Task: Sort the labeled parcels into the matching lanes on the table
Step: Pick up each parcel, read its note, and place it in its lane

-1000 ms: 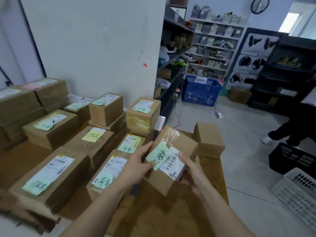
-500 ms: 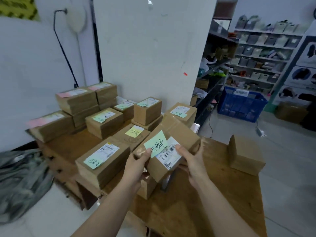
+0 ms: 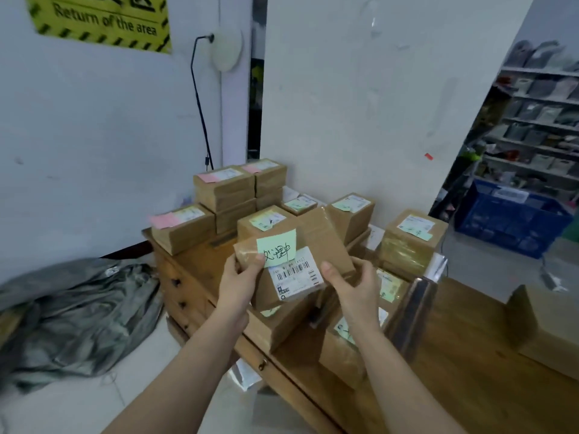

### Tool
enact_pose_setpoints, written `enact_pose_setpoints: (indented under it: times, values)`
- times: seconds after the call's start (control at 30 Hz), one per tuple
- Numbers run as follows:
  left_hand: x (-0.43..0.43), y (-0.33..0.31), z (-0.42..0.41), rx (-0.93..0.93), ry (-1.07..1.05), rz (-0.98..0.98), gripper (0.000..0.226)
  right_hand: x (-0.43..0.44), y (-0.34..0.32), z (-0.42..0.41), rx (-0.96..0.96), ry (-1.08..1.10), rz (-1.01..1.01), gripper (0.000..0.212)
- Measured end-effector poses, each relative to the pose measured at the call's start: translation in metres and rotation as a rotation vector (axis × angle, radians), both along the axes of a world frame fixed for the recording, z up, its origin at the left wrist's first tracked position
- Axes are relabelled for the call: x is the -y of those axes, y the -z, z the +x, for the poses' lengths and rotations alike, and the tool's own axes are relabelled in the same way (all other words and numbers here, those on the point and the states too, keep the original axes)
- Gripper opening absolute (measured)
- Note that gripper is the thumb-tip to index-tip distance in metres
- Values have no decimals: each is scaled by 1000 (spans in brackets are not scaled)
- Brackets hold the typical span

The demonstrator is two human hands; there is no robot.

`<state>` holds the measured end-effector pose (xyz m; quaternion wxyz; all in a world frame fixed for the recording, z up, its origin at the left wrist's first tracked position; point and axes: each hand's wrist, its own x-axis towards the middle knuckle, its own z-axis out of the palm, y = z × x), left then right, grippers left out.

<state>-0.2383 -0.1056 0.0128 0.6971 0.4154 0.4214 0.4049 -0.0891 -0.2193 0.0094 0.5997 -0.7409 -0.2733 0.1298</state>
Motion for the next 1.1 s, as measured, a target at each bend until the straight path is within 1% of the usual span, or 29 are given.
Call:
enact_pose_setpoints:
  times: [0.1,0.13,0.23,0.33,0.43,0.63,0.8,0.9,1.1]
  values:
    - [-39,0,-29,-16,30,42,32,-35,5,-27,-19,-25,5,60]
    - [-52,2,-38,-28,21,54,33,-46,6,-36,-15,-30,-3,56]
    - [-87,1,-62,-129,-46,121,50,-76,13,-64,-10,-26,-12,50]
    - [-118,2,-79,-204,-55,174,53,-103,18,-87,-22,-11,-24,37]
    - [-148,3,-90,-251,-28,213,51,-125,19,-102,-11,11,-45,32]
    - [-196,9,-88,-337,17,290,49,-170,27,-103,7,30,-104,35]
    - [-235,20,-74,-420,38,275,56,-205,38,-87,18,28,-150,35]
    - [-260,27,-57,-495,49,294,56,-230,48,-72,19,39,-187,40]
    - [-298,41,-27,-541,60,264,55,-270,59,-45,71,58,-282,47]
